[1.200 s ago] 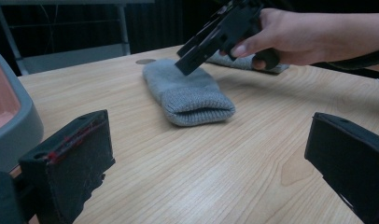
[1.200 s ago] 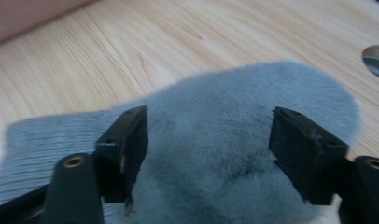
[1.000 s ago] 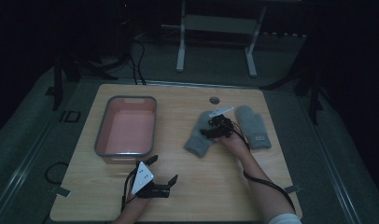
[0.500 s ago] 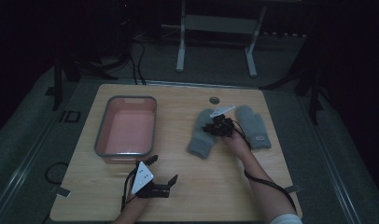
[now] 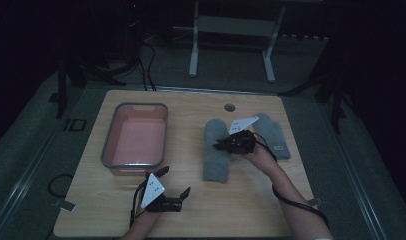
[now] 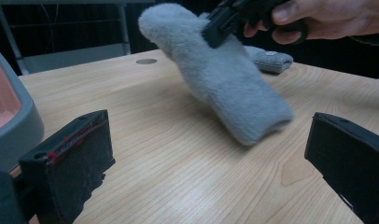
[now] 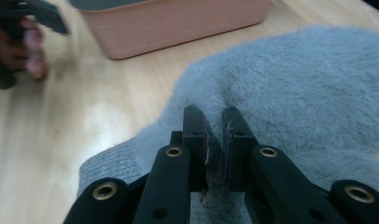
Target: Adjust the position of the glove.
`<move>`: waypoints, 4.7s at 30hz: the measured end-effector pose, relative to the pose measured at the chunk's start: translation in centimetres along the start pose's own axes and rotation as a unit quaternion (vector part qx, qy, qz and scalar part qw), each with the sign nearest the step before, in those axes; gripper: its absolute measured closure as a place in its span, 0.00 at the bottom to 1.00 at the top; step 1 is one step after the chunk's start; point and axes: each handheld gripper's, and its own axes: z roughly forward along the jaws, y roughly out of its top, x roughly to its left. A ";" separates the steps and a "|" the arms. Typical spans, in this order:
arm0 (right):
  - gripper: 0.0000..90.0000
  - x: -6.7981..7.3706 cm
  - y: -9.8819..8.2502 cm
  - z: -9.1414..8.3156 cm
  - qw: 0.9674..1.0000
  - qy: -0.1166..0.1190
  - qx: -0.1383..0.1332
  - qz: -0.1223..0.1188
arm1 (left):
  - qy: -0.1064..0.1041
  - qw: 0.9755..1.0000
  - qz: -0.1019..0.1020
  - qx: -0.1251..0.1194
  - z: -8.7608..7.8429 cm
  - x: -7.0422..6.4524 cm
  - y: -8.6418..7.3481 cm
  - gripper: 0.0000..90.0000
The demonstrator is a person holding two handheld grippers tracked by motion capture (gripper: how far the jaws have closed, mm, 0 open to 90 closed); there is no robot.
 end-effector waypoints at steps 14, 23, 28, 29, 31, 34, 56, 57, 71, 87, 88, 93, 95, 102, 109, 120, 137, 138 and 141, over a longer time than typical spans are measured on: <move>0.91 -1.5 -3.4 3.7 0.998 0.008 0.047 0.026 | 0.001 1.000 -0.001 0.000 0.0 0.0 0.0 0.01; 0.83 -2.6 -3.6 4.6 0.998 0.033 0.053 0.032 | 0.001 1.000 -0.001 0.000 0.0 0.0 0.0 0.01; 0.49 -2.4 -3.1 3.0 0.998 0.015 0.041 0.038 | 0.001 1.000 -0.002 0.000 0.0 0.0 0.0 0.01; 0.49 -2.4 -3.1 3.0 0.998 0.015 0.041 0.038 | 0.001 1.000 -0.002 0.000 0.0 0.0 0.0 0.01; 0.40 -2.3 -3.0 1.9 0.999 0.003 0.028 0.045 | 0.001 1.000 -0.001 0.000 0.0 0.0 0.0 0.01; 0.23 -2.3 -3.0 -0.6 0.998 -0.035 -0.006 0.058 | 0.001 1.000 -0.001 0.001 0.0 0.0 0.0 0.01; 0.35 -5.1 -7.3 -9.8 0.965 -0.201 -0.043 0.162 | 0.001 1.000 0.000 0.000 0.0 0.0 0.0 0.01; 0.35 -5.1 -7.3 -9.8 0.965 -0.201 -0.043 0.162 | 0.001 1.000 -0.001 0.000 0.0 0.0 0.0 0.01; 0.47 -9.2 -12.3 -9.6 0.904 -0.303 -0.004 0.303 | 0.001 1.000 -0.001 0.000 0.0 0.0 0.0 0.01; 0.89 -8.9 -13.1 -7.0 0.889 -0.354 0.035 0.289 | 0.001 1.000 -0.001 0.000 0.0 0.0 0.0 0.01; 0.91 -8.6 -12.9 -7.0 0.885 -0.363 0.033 0.290 | 0.001 1.000 -0.002 0.000 0.0 0.0 0.0 0.01; 0.91 -6.7 -12.3 -7.8 0.873 -0.376 -0.010 0.309 | 0.001 1.000 -0.001 0.000 0.0 0.0 0.0 0.01; 0.91 -5.5 -12.0 -8.4 0.867 -0.381 -0.029 0.320 | 0.001 1.000 -0.001 0.000 0.0 0.0 0.0 0.01; 0.91 -1.3 -11.5 -10.1 0.854 -0.388 -0.056 0.342 | 0.001 1.000 -0.001 0.000 0.0 0.0 0.0 0.01; 0.91 2.7 -11.8 -10.4 0.851 -0.383 -0.075 0.351 | 0.001 1.000 0.001 0.001 0.0 0.0 0.0 0.01; 0.90 5.1 -14.2 -9.1 0.835 -0.390 -0.056 0.386 | 0.002 1.000 -0.001 0.001 0.0 0.0 0.0 0.01; 0.51 5.3 -14.2 -9.6 0.847 -0.396 -0.046 0.351 | 0.001 1.000 -0.003 0.001 0.0 0.0 0.0 0.01; 0.51 5.2 -14.0 -9.6 0.851 -0.394 -0.041 0.344 | 0.001 1.000 -0.002 0.001 0.0 0.0 0.0 0.01; 0.49 4.6 -13.8 -9.0 0.865 -0.380 -0.018 0.327 | 0.001 1.000 -0.002 0.001 0.0 0.0 0.0 0.01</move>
